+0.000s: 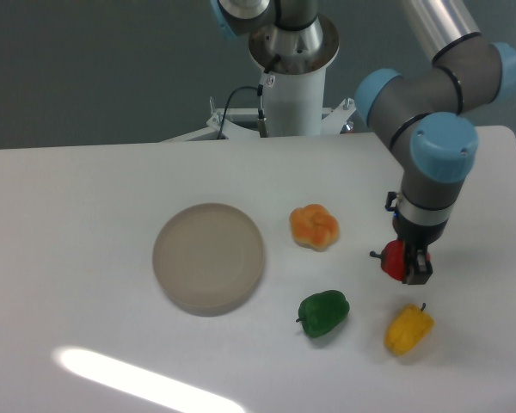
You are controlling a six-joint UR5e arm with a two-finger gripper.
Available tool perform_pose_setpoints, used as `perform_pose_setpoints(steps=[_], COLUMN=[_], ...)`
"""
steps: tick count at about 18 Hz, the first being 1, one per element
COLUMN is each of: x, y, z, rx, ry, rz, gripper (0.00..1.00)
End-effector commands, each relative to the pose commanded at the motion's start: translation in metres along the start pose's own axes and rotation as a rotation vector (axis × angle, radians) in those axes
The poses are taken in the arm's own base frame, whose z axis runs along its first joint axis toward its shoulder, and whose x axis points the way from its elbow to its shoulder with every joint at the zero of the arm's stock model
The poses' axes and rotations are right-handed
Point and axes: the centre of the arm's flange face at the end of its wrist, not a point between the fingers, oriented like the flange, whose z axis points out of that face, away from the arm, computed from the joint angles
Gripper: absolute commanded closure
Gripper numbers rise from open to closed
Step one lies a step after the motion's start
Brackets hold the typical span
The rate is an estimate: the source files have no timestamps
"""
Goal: Place the red pepper on the table
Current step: 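Lower the red pepper onto the table beside the orange cookie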
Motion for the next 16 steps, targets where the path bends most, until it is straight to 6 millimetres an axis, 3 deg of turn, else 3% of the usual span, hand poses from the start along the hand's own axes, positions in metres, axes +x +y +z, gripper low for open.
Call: perform_pose_setpoints(steps=[4,6,11,16], x=[0.017,0.028,0.053,0.072], y=[0.024,0.014,-0.01,-0.022], z=[0.007,0.025,0.04,0.057], rx=[0.003,0.027,0.038,0.043], ry=[0.018,0.054,0.077,0.081], rz=[0.021,0.032,0.039,0.039], gripper=[0.43,0.43,0.43,0.42])
